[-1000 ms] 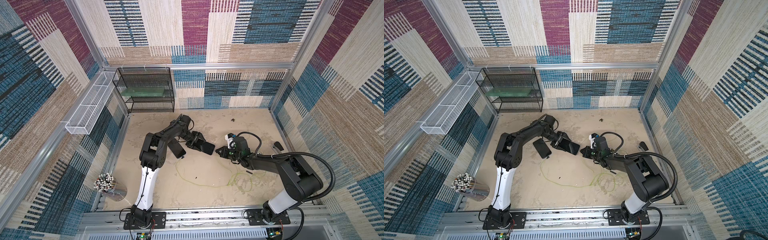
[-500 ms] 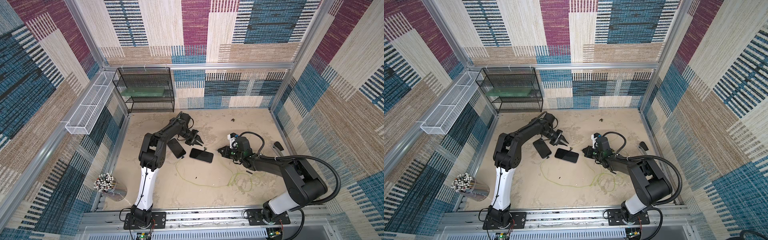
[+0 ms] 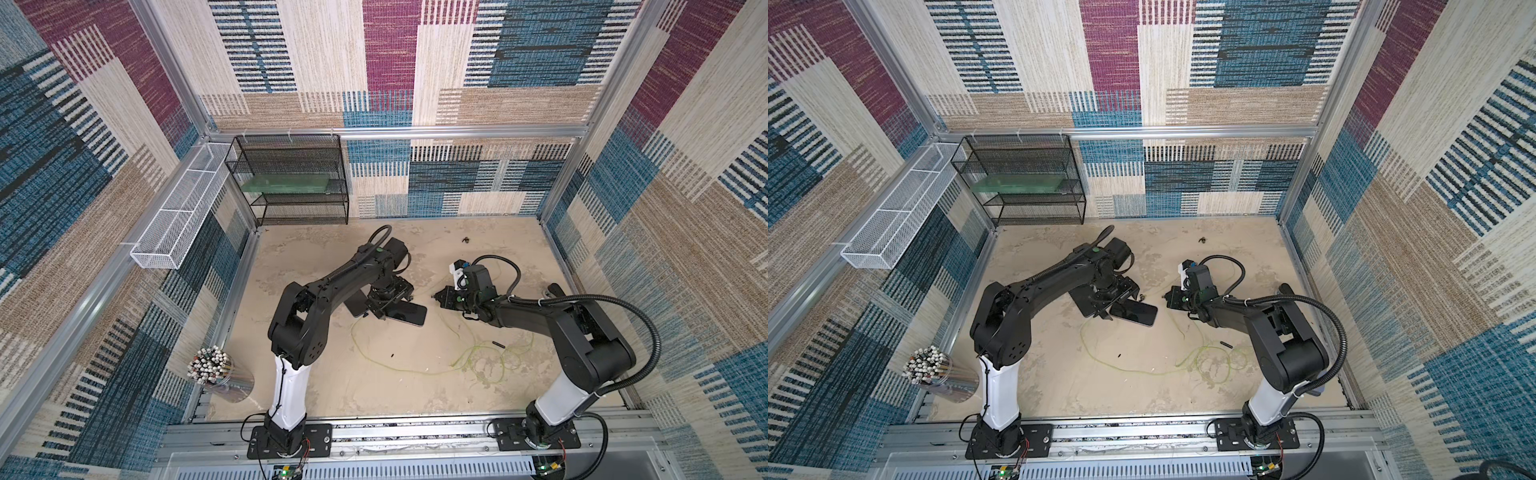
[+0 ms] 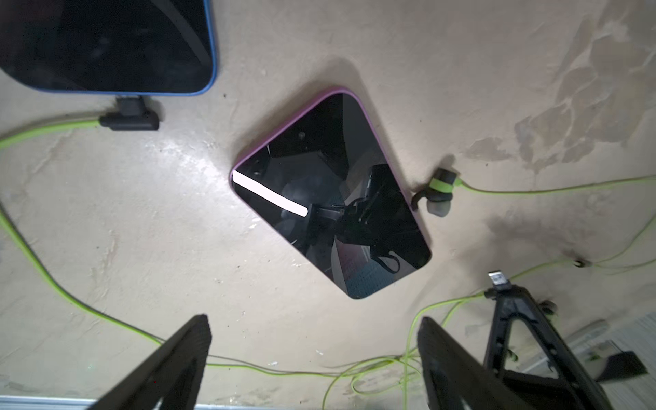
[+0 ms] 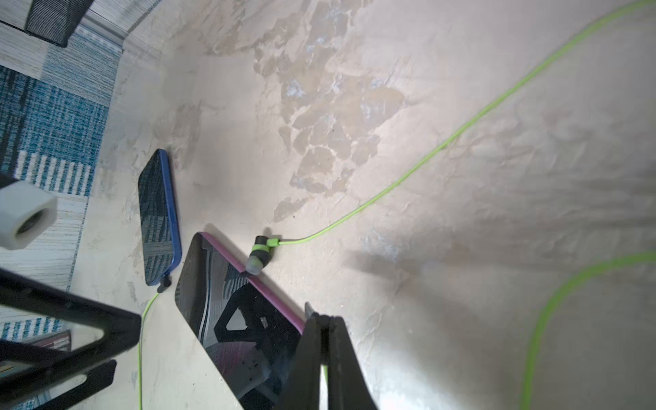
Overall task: Plug wired earphones into phones
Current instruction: Pick up the phone at the center of the board.
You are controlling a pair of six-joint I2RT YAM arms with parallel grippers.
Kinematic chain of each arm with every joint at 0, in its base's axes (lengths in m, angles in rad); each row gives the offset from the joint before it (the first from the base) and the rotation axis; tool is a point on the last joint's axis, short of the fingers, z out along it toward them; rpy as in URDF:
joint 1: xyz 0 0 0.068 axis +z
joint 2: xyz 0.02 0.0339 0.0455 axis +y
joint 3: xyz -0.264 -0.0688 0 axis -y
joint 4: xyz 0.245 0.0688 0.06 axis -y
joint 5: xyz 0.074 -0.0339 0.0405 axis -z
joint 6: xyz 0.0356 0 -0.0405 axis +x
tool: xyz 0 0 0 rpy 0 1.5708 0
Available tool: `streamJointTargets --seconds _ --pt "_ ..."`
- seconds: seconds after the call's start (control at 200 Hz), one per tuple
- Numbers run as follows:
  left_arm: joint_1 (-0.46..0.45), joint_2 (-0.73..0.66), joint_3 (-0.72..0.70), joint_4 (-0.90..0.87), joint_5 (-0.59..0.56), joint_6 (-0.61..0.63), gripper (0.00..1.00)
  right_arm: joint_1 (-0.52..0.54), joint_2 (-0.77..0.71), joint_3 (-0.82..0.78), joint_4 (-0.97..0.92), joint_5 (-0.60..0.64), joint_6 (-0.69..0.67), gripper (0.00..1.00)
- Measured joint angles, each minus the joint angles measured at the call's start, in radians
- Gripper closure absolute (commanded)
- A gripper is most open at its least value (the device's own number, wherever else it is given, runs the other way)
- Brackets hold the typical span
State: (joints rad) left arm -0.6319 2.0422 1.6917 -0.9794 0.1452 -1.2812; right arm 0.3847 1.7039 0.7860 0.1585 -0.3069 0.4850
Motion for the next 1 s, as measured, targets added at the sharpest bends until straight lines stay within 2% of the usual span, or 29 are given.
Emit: streamJointTargets --seconds 0.175,0.336,0.591,0.696,0.871,0.997 --pt "-0.057 0.024 0.0 0.008 -0.114 -0.034 0.09 0.023 0.081 0.023 0.003 -0.017 -0.014 1.0" --pt "-0.1 0.034 -0.053 0.045 -0.165 -0.078 0.09 0.056 0.091 -0.004 0.06 -0.042 -0.011 1.0" --pt "-0.103 0.064 -0.085 0.107 -0.24 -0.087 0.0 0.113 0.058 -0.074 0.114 -0.087 0.016 1.0" --pt "-0.103 0.054 -0.127 0.125 -0.255 -0.089 0.01 0.124 0.03 -0.096 0.106 -0.095 0.031 1.0" --pt "-0.101 0.044 -0.151 0.152 -0.273 -0.106 0.01 0.078 -0.045 -0.119 0.076 -0.1 0.034 1.0" --pt "-0.101 0.068 -0.111 0.146 -0.274 -0.114 0.0 0.029 -0.114 -0.137 0.021 -0.104 0.021 1.0"
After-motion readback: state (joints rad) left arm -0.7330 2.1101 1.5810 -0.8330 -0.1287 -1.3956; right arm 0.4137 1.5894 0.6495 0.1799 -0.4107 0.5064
